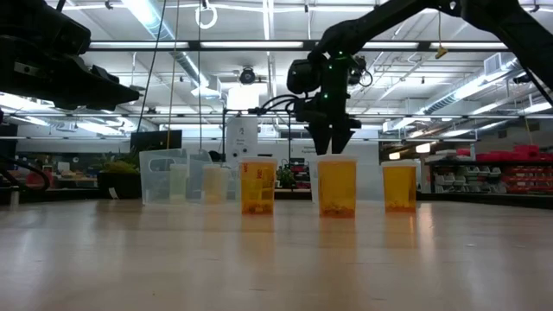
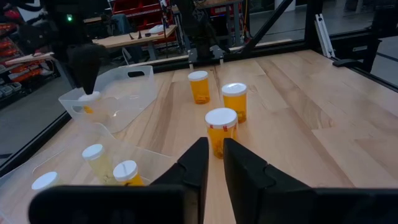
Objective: Pick and place medicine bottles into bin by pill shape (circle, oval)
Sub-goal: Put the large orange pill bottle into the right transparent bin
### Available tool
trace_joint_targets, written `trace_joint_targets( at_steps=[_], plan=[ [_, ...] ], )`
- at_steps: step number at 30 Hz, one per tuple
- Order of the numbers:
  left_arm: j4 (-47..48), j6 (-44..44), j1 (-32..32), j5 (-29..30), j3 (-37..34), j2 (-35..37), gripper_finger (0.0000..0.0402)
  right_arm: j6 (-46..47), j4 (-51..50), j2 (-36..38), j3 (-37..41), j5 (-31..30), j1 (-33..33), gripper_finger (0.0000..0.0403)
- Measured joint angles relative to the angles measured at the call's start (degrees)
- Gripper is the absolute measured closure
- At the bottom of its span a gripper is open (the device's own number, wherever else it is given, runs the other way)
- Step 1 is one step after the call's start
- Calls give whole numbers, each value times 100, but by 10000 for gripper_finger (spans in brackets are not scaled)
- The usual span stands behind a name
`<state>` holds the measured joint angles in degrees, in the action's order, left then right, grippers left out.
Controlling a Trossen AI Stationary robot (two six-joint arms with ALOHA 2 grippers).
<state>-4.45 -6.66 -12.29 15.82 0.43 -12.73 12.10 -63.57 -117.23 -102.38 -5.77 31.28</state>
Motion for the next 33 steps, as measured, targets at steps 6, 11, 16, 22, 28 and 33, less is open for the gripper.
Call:
trace_joint_targets(
  at_steps=[6,11,16,22,28,33],
  plan=[
    [0,0,2,-1,0,-1,351,9,-316,0,-216,-17,-139,135],
    [0,0,1,-1,0,0,344,9,-542,0,-259,-15,-258,135],
    [0,-2,2,-1,0,-1,340,98,-887,38,-261,-15,-346,135],
    [-4,0,1,1,0,0,348,144,-1054,373,-261,-175,-738,136],
    [-1,-1,2,1,0,2,348,171,-773,798,-261,-747,-1418,137],
    [-5,0,2,2,0,0,341,287,-522,859,-261,-866,-1963,137]
  ],
)
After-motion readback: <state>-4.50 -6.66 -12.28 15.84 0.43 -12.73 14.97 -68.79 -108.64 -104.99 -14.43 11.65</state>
